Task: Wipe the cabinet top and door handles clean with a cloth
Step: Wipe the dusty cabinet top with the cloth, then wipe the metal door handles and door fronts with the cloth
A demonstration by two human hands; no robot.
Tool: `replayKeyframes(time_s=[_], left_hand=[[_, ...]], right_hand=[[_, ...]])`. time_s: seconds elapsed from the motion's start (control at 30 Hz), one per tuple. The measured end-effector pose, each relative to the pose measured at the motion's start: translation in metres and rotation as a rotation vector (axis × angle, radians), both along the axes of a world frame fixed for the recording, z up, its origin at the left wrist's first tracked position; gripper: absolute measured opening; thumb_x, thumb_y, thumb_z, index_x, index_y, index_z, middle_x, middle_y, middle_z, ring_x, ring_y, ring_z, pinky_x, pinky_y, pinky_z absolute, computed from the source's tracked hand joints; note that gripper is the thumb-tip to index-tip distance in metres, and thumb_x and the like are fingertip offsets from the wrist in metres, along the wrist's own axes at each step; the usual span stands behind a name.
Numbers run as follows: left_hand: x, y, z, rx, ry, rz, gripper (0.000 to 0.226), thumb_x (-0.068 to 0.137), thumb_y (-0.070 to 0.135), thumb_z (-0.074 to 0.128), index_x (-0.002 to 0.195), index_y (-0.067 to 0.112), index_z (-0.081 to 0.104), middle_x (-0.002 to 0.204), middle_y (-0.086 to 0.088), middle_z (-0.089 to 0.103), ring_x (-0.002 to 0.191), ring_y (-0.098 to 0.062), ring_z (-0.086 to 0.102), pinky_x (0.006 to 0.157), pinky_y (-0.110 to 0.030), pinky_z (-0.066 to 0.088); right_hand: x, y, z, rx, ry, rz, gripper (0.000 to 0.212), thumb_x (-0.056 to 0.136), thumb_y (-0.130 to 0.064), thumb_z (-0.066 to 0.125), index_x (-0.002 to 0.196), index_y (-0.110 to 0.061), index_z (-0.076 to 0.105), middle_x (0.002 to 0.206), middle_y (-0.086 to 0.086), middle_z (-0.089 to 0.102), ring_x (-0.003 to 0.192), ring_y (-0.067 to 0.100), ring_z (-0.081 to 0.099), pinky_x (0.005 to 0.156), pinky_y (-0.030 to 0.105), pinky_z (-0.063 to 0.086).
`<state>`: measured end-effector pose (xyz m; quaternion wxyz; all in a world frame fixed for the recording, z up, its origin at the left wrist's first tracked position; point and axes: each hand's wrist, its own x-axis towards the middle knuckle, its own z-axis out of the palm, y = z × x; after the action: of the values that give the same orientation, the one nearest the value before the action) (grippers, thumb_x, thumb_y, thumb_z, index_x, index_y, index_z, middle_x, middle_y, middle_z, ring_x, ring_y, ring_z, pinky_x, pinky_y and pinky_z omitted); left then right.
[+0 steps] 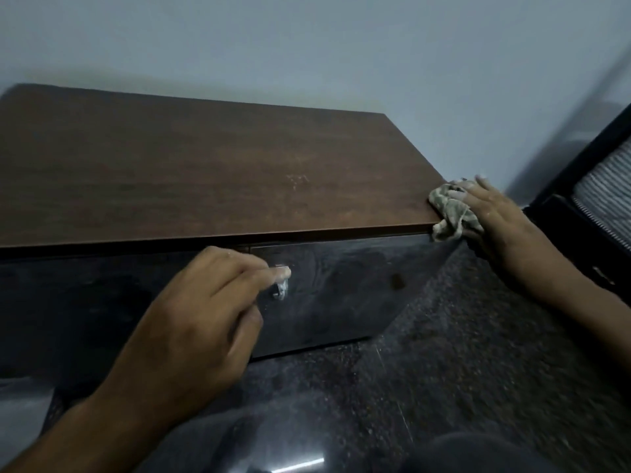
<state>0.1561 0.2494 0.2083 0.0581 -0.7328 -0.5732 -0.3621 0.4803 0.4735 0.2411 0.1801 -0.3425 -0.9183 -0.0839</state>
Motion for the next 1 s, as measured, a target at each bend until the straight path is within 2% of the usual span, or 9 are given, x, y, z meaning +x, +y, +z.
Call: replayKeyframes(time_s=[0.07, 0.13, 0.33, 0.43, 0.53, 0.67, 0.77, 0.87, 1.0], left_hand=[[-0.006, -0.002, -0.007, -0.119, -0.006, -0.08, 0.034, 0.086, 0.005, 0.055, 0.116, 0.011, 0.07, 0.103, 0.005, 0.064, 0.098, -0.013, 0.059, 0.089, -0.024, 0.046], [-0.01, -0.003, -0.014, -0.24, -0.029, -0.115, 0.032, 0.089, 0.013, 0.052, 0.115, 0.019, 0.07, 0.101, 0.013, 0.062, 0.097, -0.005, 0.058, 0.089, -0.02, 0.045], [-0.014, -0.005, -0.028, -0.45, -0.018, -0.114, 0.038, 0.091, 0.036, 0.039, 0.118, 0.035, 0.067, 0.092, 0.025, 0.059, 0.094, 0.009, 0.054, 0.085, -0.017, 0.048], [-0.021, -0.008, -0.031, -0.466, -0.042, -0.043, 0.035, 0.093, 0.039, 0.044, 0.122, 0.036, 0.065, 0.094, 0.026, 0.06, 0.096, 0.01, 0.056, 0.086, -0.02, 0.05], [-0.025, -0.016, -0.023, -0.405, -0.103, 0.054, 0.041, 0.096, 0.055, 0.037, 0.122, 0.038, 0.063, 0.103, 0.026, 0.065, 0.101, 0.01, 0.06, 0.087, -0.022, 0.052], [-0.026, -0.026, -0.011, -0.338, -0.368, 0.011, 0.051, 0.099, 0.063, 0.023, 0.106, 0.036, 0.066, 0.094, 0.022, 0.067, 0.093, 0.002, 0.065, 0.078, -0.02, 0.048], [-0.017, -0.025, -0.008, -0.441, -0.549, -0.086, 0.051, 0.095, 0.066, 0.033, 0.098, 0.028, 0.065, 0.092, 0.011, 0.069, 0.089, -0.012, 0.068, 0.075, -0.031, 0.053], [-0.02, -0.022, -0.013, -0.505, -0.516, -0.017, 0.044, 0.089, 0.065, 0.049, 0.094, 0.024, 0.065, 0.086, 0.006, 0.07, 0.08, -0.011, 0.069, 0.07, -0.041, 0.054], [-0.033, -0.025, -0.021, -0.592, -0.44, 0.016, 0.054, 0.084, 0.07, 0.049, 0.075, 0.018, 0.063, 0.067, -0.002, 0.066, 0.061, -0.016, 0.063, 0.056, -0.04, 0.05]], right_hand=[[0.021, -0.009, -0.02, -0.004, 0.065, -0.119, 0.052, 0.101, -0.028, 0.046, 0.149, -0.009, 0.041, 0.158, 0.013, 0.037, 0.153, 0.034, 0.019, 0.126, 0.047, 0.012], [0.001, -0.005, -0.021, 0.082, 0.109, -0.096, 0.053, 0.098, -0.02, 0.049, 0.15, -0.012, 0.04, 0.159, 0.01, 0.036, 0.155, 0.032, 0.013, 0.122, 0.058, 0.007], [-0.051, -0.033, -0.026, 0.179, 0.077, 0.068, 0.051, 0.101, -0.026, 0.046, 0.15, -0.013, 0.042, 0.159, 0.008, 0.037, 0.152, 0.033, 0.024, 0.12, 0.065, 0.015], [-0.089, -0.059, -0.027, 0.102, 0.155, 0.18, 0.049, 0.103, -0.028, 0.044, 0.149, -0.011, 0.044, 0.159, 0.007, 0.038, 0.151, 0.029, 0.027, 0.118, 0.064, 0.023], [-0.112, -0.092, -0.031, 0.079, 0.315, 0.35, 0.048, 0.095, -0.01, 0.063, 0.14, 0.001, 0.052, 0.149, 0.017, 0.048, 0.143, 0.033, 0.042, 0.115, 0.057, 0.035], [-0.129, -0.126, -0.06, 0.133, 0.451, 0.47, 0.043, 0.089, -0.009, 0.072, 0.131, -0.002, 0.061, 0.13, 0.02, 0.057, 0.123, 0.034, 0.057, 0.103, 0.044, 0.047], [-0.145, -0.14, -0.085, 0.0, 0.467, 0.467, 0.047, 0.096, -0.035, 0.067, 0.14, -0.022, 0.053, 0.128, 0.004, 0.042, 0.127, 0.014, 0.041, 0.108, 0.026, 0.037], [-0.16, -0.148, -0.095, -0.203, 0.402, 0.462, 0.069, 0.083, -0.071, 0.058, 0.14, -0.032, 0.05, 0.122, -0.011, 0.026, 0.12, 0.005, 0.032, 0.105, 0.016, 0.033], [-0.164, -0.158, -0.099, -0.718, 0.59, 0.563, 0.062, 0.073, -0.061, 0.075, 0.124, -0.027, 0.067, 0.108, -0.002, 0.047, 0.102, 0.013, 0.052, 0.087, 0.018, 0.045]])
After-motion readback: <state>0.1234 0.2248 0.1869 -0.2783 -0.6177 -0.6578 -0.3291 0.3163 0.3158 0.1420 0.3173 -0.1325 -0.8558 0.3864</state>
